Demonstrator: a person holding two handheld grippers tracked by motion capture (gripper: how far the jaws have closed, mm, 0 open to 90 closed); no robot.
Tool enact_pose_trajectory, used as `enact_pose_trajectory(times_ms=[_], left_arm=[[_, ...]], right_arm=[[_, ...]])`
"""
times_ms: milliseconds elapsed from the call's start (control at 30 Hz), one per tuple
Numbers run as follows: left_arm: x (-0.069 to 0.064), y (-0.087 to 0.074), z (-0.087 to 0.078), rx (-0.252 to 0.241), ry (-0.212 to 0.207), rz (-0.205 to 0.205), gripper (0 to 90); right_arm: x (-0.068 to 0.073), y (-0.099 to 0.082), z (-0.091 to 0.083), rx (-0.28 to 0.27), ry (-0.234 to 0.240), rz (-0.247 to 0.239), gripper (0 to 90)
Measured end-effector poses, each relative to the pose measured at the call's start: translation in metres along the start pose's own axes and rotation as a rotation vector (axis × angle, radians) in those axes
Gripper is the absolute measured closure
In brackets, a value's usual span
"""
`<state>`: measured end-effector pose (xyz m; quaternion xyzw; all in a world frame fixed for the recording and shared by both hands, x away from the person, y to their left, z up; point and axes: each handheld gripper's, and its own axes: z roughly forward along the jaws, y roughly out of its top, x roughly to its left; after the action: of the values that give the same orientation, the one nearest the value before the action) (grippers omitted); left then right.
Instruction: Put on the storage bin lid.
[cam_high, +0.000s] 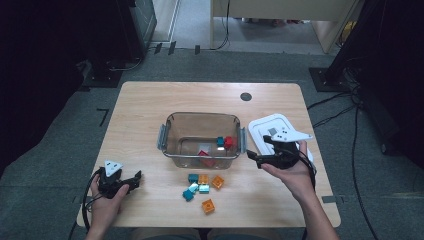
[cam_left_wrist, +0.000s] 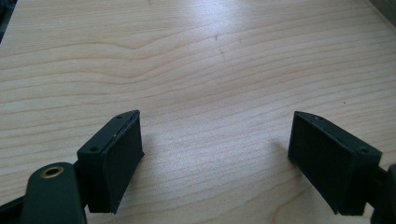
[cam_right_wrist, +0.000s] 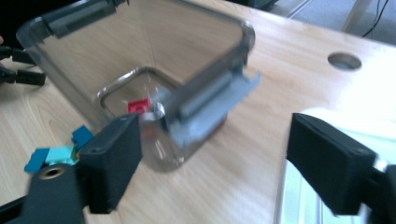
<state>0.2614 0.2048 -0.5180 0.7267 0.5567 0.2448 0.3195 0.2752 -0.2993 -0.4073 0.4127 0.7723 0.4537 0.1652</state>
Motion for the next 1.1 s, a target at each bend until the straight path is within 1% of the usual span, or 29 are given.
enact_pose_trajectory(times_ms=[133,233,333,467,600,700,767,800,833,867,900,933,967,1000,1033,1100], left_arm=[[0.000,0.000,0.000,0.000,0.000,0.000,17.6],[0.000,0.000,0.000,0.000,0.000,0.000,17.6],[0.000,0.000,0.000,0.001,0.000,0.000,17.6],[0.000,0.000,0.000,0.001,0.000,0.000,17.6],[0.000,0.000,0.000,0.000,0.001,0.001,17.6],[-0.001,-0.002,-0.002,-0.001,0.003,0.001,17.8],[-0.003,-0.003,-0.005,0.002,0.004,0.003,19.6],[-0.004,-0.004,-0.006,0.004,0.009,-0.002,21.5],[-0.006,-0.003,-0.008,0.010,0.019,-0.025,24.0],[-0.009,-0.003,-0.011,0.012,0.032,-0.050,31.8],[-0.013,-0.003,-0.013,0.011,0.025,-0.056,41.8],[-0.020,-0.002,-0.014,0.009,0.014,-0.045,46.3],[-0.028,-0.002,-0.015,0.002,-0.003,-0.023,50.1],[-0.037,-0.002,-0.017,-0.007,-0.026,-0.006,53.6],[-0.046,-0.001,-0.017,-0.014,-0.054,0.005,56.1],[-0.065,0.000,-0.016,-0.014,-0.115,0.045,62.2]], right_arm=[[0.002,-0.024,-0.001,0.004,0.021,0.022,32.3],[0.009,-0.040,0.006,0.019,0.050,0.038,38.9],[0.019,-0.053,0.016,0.031,0.082,0.039,42.9],[0.032,-0.062,0.031,0.052,0.125,0.029,45.2],[0.044,-0.068,0.047,0.081,0.161,0.013,44.2],[0.054,-0.071,0.057,0.100,0.178,0.003,42.8],[0.059,-0.072,0.062,0.108,0.186,-0.005,41.9],[0.061,-0.073,0.064,0.112,0.186,-0.006,41.2],[0.063,-0.073,0.067,0.115,0.183,-0.010,40.6],[0.065,-0.073,0.069,0.117,0.185,-0.010,40.1],[0.066,-0.073,0.070,0.117,0.185,-0.007,39.9],[0.067,-0.073,0.072,0.116,0.185,-0.004,39.6],[0.069,-0.073,0.074,0.122,0.184,0.003,39.2],[0.070,-0.074,0.076,0.125,0.182,-0.002,38.8],[0.071,-0.074,0.077,0.124,0.182,-0.007,38.6],[0.073,-0.074,0.079,0.132,0.179,-0.013,38.4]])
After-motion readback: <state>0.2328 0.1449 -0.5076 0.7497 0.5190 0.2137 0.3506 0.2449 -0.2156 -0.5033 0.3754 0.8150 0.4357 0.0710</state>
